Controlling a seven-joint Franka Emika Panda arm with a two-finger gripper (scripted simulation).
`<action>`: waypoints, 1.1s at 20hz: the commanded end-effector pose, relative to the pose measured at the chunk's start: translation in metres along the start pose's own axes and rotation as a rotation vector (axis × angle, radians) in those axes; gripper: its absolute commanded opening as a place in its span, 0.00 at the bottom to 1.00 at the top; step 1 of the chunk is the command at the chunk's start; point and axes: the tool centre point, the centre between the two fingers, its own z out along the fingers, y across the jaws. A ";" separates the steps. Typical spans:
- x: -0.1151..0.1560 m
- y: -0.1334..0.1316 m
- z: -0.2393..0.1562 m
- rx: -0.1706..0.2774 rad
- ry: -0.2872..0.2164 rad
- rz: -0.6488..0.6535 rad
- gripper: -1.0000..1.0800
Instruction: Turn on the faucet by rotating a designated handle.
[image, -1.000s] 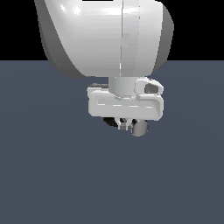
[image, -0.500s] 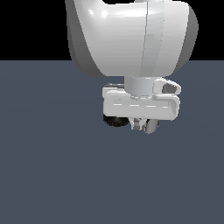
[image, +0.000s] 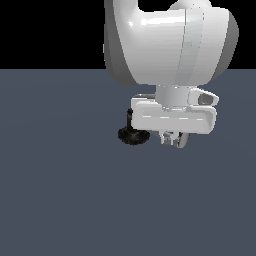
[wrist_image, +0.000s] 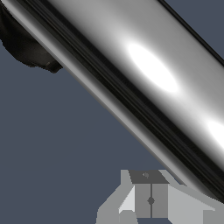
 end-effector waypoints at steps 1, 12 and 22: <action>0.013 0.004 0.001 0.000 0.009 -0.008 0.00; 0.045 0.036 0.001 -0.001 0.007 -0.002 0.00; 0.071 0.064 0.002 -0.001 0.006 0.003 0.00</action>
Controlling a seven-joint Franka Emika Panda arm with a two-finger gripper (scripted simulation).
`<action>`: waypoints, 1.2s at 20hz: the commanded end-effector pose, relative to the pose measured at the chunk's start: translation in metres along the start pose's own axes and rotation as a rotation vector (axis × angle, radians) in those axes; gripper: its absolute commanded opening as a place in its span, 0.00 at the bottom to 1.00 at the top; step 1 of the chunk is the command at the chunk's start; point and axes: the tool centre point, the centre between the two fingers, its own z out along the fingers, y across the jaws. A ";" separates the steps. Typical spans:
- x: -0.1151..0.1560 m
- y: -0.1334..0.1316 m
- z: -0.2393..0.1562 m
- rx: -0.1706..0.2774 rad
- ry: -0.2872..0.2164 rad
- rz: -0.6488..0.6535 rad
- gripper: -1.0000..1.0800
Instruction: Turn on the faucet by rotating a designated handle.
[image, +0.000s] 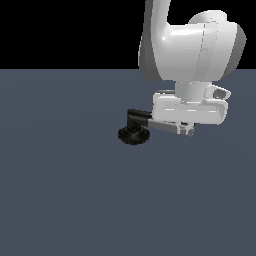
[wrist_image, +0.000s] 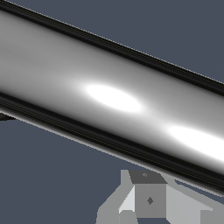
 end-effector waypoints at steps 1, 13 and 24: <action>0.008 0.010 0.002 -0.002 0.001 0.005 0.00; 0.038 0.041 0.003 -0.002 -0.001 0.011 0.00; 0.064 0.031 0.000 0.001 0.001 -0.001 0.00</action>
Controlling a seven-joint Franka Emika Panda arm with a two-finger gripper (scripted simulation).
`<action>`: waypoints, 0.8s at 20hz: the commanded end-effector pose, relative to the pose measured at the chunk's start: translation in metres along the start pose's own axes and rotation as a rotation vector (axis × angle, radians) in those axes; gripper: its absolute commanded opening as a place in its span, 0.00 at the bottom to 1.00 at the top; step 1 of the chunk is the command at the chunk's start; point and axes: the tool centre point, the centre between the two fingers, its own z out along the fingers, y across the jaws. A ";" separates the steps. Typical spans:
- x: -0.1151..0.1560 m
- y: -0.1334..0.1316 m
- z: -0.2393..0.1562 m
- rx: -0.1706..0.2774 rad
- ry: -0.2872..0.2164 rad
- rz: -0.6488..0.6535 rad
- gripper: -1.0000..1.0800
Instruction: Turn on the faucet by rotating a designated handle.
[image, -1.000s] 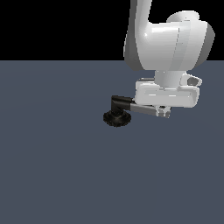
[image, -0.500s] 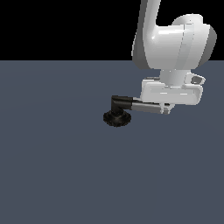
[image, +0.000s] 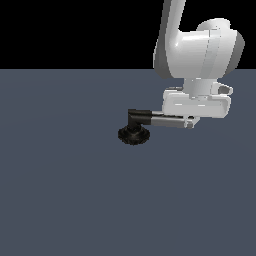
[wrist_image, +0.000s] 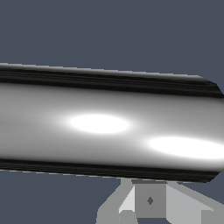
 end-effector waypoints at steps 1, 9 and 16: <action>0.011 -0.005 0.000 0.001 0.005 -0.008 0.00; 0.034 -0.006 0.001 0.000 0.005 -0.006 0.00; 0.053 -0.006 0.001 0.000 0.005 -0.004 0.00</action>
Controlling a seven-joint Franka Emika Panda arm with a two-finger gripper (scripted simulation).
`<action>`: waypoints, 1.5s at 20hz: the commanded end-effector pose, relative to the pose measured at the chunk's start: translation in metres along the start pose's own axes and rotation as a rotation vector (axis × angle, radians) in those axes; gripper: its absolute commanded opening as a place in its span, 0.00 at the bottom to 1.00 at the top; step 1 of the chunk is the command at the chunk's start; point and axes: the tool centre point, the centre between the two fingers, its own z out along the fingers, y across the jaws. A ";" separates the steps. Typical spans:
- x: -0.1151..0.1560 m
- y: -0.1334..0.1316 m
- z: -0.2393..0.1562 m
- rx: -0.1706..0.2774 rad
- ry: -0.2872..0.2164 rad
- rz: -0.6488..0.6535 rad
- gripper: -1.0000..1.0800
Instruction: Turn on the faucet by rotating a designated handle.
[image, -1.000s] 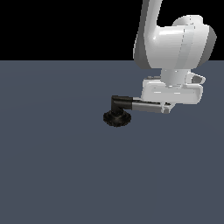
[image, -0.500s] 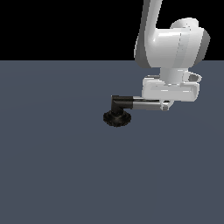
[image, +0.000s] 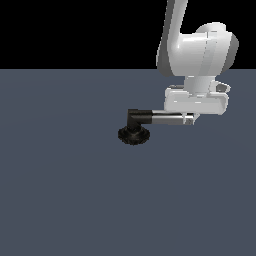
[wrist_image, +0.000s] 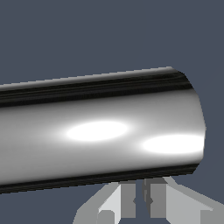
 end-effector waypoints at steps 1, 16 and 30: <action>0.025 -0.017 0.001 0.002 0.036 -0.020 0.00; 0.062 -0.018 0.000 0.001 0.035 -0.017 0.00; 0.092 -0.019 0.000 0.001 0.035 -0.015 0.00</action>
